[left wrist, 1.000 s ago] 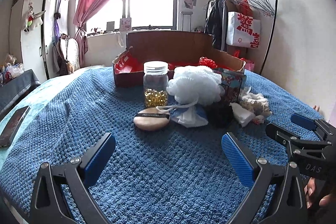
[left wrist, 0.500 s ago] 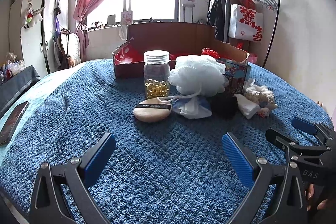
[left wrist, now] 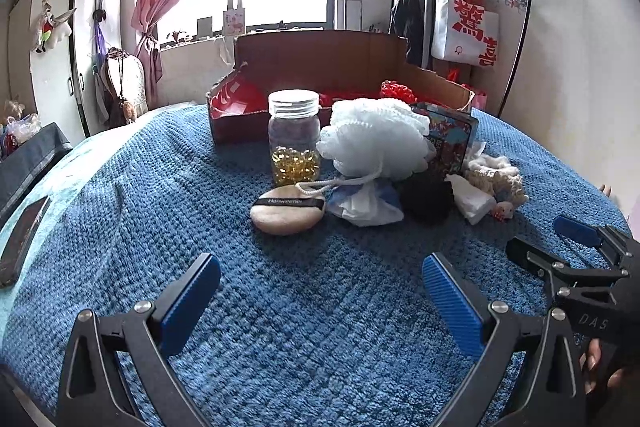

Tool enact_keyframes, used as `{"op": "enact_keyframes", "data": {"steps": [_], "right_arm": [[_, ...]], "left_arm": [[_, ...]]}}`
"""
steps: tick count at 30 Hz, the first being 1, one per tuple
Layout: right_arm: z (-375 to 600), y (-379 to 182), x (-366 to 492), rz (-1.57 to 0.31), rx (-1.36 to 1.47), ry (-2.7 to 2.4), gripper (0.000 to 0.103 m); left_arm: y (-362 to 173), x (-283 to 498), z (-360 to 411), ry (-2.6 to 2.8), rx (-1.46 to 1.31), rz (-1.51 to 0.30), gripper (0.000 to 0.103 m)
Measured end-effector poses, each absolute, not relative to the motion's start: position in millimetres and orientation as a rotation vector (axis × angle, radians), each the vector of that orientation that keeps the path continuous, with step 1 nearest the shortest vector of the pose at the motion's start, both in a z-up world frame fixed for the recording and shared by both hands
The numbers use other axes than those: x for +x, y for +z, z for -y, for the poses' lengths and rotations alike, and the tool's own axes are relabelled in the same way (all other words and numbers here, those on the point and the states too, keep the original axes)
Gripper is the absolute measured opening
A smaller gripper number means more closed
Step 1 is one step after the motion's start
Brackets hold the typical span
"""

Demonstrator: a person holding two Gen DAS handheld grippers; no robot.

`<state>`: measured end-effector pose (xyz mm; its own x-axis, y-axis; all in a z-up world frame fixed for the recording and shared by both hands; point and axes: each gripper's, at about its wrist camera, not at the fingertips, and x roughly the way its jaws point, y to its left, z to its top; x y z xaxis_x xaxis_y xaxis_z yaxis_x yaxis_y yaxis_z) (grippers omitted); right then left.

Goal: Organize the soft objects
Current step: 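Grasp the beige Hanweimei powder puff with the left tool while the right tool grasps the cream rope toy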

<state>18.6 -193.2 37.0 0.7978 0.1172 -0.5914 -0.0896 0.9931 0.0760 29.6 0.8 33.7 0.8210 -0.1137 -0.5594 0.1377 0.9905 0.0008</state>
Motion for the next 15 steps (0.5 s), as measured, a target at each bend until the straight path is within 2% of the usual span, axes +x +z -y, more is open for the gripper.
{"op": "enact_keyframes", "data": {"steps": [13,15], "right_arm": [[209.4,57.6,50.5,-0.701,0.051,0.080,0.093],[212.0,58.1,58.2,-0.719,0.053,0.079,0.093]], "left_arm": [[50.3,69.0,-20.6,-0.161,0.071,-0.694,0.103],[50.0,77.6,-22.6,-0.173,0.076,-0.721,0.100]]}}
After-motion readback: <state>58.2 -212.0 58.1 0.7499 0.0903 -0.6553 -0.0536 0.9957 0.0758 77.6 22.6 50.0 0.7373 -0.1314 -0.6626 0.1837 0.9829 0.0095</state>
